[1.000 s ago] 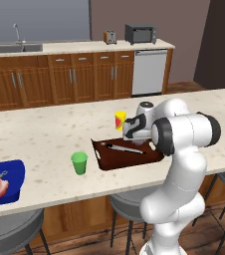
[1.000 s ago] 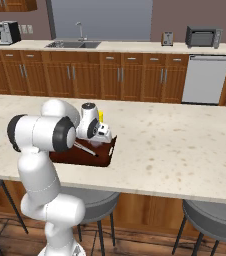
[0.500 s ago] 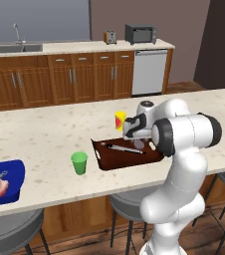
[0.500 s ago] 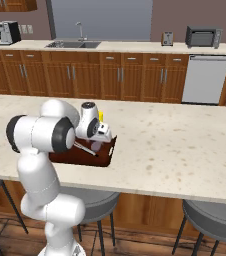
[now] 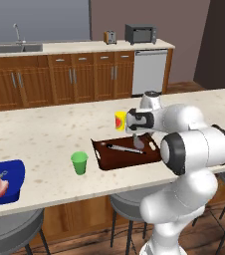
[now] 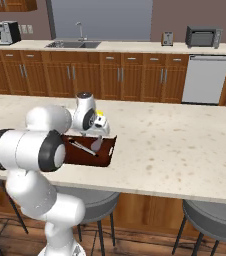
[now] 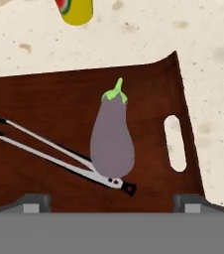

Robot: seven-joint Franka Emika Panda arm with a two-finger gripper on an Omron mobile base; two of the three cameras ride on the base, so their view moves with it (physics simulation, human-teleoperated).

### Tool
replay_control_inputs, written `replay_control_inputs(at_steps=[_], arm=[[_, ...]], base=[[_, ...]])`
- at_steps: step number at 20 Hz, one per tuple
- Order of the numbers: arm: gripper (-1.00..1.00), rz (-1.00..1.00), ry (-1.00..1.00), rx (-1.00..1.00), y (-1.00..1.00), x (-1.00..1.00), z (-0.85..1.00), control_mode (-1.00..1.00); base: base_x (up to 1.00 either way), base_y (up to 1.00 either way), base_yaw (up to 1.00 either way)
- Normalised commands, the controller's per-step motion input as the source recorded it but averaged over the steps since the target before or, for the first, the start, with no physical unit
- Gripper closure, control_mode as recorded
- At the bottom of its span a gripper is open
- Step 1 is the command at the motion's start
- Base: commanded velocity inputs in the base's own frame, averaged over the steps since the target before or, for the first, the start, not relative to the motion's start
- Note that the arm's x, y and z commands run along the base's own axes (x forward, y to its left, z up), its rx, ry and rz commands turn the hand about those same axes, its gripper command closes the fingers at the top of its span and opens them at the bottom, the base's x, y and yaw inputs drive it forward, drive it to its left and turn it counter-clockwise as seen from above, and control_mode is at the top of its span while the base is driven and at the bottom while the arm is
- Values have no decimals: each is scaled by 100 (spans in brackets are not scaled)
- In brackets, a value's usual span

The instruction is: Gather the eggplant and avocado from the fridge and place them on a tray on the dining counter. Then gather the steaks from the fridge and place them on the other tray.

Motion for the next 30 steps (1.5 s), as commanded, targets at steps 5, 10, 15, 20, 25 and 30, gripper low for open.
replay_control_inputs(at_steps=[5, 10, 15, 20, 25, 30], arm=[[-100, 0, 0, 0, 0, -80, 75, -100], [-100, 1, 0, 0, 2, -98, 76, -100], [-100, 5, 0, 0, 6, -100, 83, -100], [-100, 2, 0, 0, 21, -99, 76, -100], [-100, 0, 0, 0, 6, -96, 66, -100], [-100, 0, 0, 0, -1, -89, 50, -100]], base=[[0, 0, 0], [0, 0, 0], [0, 0, 0], [0, 0, 0], [0, 0, 0], [0, 0, 0]])
